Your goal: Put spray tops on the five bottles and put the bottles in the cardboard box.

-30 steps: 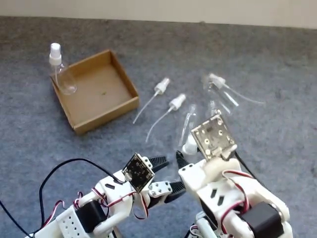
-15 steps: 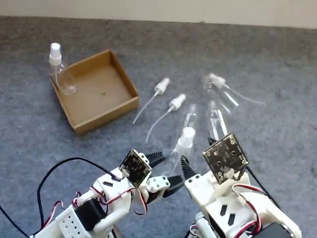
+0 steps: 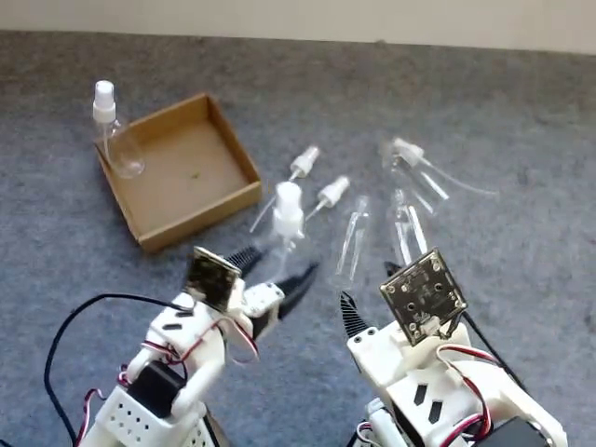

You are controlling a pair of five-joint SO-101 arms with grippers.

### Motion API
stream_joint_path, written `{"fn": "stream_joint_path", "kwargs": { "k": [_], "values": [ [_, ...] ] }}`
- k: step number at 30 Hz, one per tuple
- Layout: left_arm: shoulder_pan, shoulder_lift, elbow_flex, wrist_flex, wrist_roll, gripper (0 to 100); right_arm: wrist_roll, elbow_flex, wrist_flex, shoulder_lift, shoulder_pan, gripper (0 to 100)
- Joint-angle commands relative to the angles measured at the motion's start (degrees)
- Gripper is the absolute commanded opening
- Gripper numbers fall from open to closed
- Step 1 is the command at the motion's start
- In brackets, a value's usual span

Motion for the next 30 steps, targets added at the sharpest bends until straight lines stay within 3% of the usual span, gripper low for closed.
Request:
{"fn": "stream_joint_path", "kwargs": {
  "k": [1,5,18,25,30],
  "values": [
    [-7.0,-0.9,-2.8,-9.1,0.6,14,0.3,-0.1,-0.1,-0.2,-0.5,9.1],
    [-11.7,-0.9,-2.8,-14.9,0.7,14,0.3,1.8,-2.0,-0.1,-0.7,2.6],
    [-19.7,-0.9,-3.1,-16.4,0.7,14,0.3,30.5,-33.0,-0.2,-0.7,0.4],
    [-20.4,-0.9,-3.1,-16.4,0.7,14,0.4,40.5,-51.3,-0.2,-0.8,0.4],
    [-20.4,-0.9,-2.9,-16.4,0.7,14,0.3,47.3,-58.8,-0.2,-1.3,0.4]
  ]
}}
